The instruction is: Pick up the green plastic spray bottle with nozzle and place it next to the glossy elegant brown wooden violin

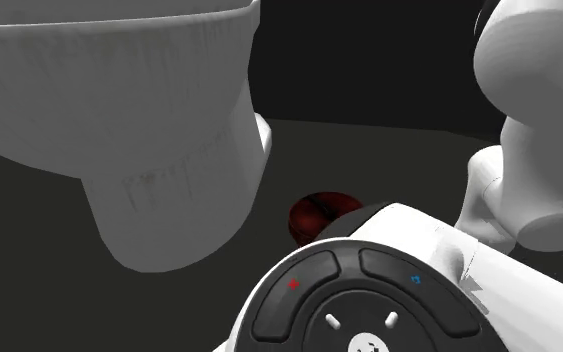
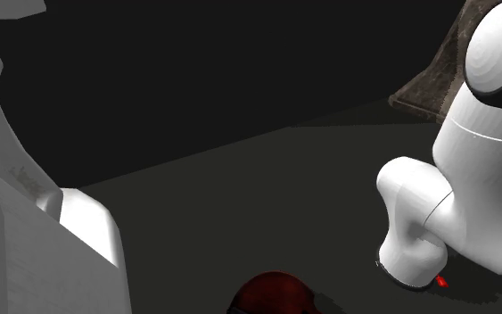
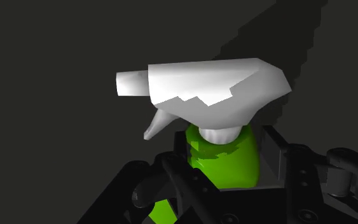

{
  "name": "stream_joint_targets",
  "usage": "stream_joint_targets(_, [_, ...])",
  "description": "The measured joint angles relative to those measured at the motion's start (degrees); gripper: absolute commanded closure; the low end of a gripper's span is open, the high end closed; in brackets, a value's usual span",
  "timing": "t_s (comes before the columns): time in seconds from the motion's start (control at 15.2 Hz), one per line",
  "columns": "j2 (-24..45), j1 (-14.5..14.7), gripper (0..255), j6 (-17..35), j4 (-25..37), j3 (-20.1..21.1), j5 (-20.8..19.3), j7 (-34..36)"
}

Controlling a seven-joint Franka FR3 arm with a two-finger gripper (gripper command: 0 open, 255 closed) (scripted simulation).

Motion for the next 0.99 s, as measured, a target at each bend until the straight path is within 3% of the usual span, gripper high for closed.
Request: stream_joint_targets(0.99, [7.46,3.35,255,9.34,-4.55,-3.77,-8.15,5.33])
